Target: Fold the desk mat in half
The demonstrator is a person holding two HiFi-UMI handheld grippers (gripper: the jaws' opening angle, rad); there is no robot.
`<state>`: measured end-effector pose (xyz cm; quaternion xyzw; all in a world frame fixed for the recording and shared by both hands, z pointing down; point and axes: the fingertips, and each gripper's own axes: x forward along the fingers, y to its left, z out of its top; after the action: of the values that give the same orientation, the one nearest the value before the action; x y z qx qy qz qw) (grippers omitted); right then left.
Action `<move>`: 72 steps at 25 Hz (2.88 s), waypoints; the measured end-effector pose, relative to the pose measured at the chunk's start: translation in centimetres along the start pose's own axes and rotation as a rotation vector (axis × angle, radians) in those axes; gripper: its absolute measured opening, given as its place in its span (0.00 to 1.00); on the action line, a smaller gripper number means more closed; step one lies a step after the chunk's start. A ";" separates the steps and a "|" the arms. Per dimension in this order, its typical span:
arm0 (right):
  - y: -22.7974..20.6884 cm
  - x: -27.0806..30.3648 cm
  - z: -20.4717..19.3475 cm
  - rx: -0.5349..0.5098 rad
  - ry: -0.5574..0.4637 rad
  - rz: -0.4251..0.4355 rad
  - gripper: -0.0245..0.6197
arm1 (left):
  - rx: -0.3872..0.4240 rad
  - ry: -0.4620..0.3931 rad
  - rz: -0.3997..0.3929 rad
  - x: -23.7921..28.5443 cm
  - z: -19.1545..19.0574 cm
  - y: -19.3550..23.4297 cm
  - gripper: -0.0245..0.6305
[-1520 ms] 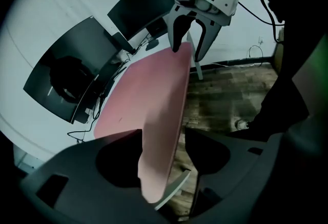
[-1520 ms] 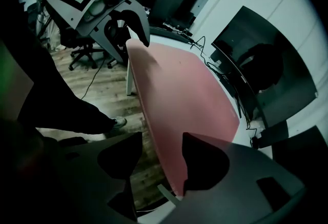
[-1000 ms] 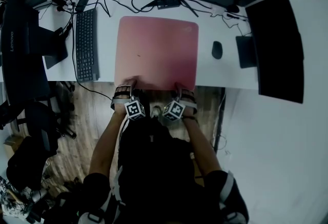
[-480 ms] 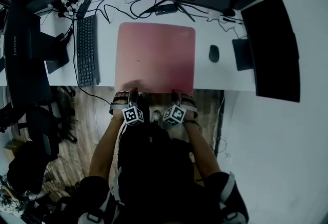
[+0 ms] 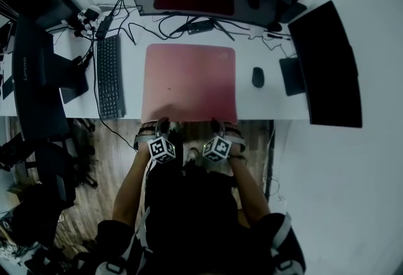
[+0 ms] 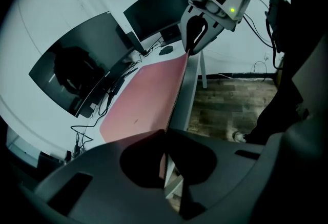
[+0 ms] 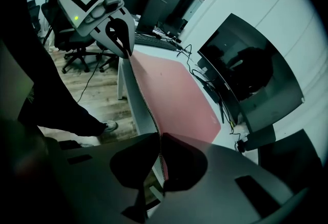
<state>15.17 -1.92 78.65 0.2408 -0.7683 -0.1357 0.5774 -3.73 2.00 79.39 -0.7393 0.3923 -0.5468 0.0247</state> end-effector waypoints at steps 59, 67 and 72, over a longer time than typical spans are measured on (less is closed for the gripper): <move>-31.5 7.7 13.1 0.264 -0.117 -0.147 0.07 | -0.260 -0.209 0.083 6.7 12.4 32.4 0.07; -33.7 13.4 14.2 0.221 -0.109 -0.146 0.07 | -0.320 -0.154 0.099 12.0 11.5 34.7 0.07; -34.5 17.1 14.3 0.208 -0.099 -0.152 0.07 | -0.327 -0.126 0.120 15.3 10.8 35.5 0.07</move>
<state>5.20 -41.15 71.65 0.3499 -0.7853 -0.1104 0.4986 -12.98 -36.04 70.63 -0.7414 0.5173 -0.4257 -0.0388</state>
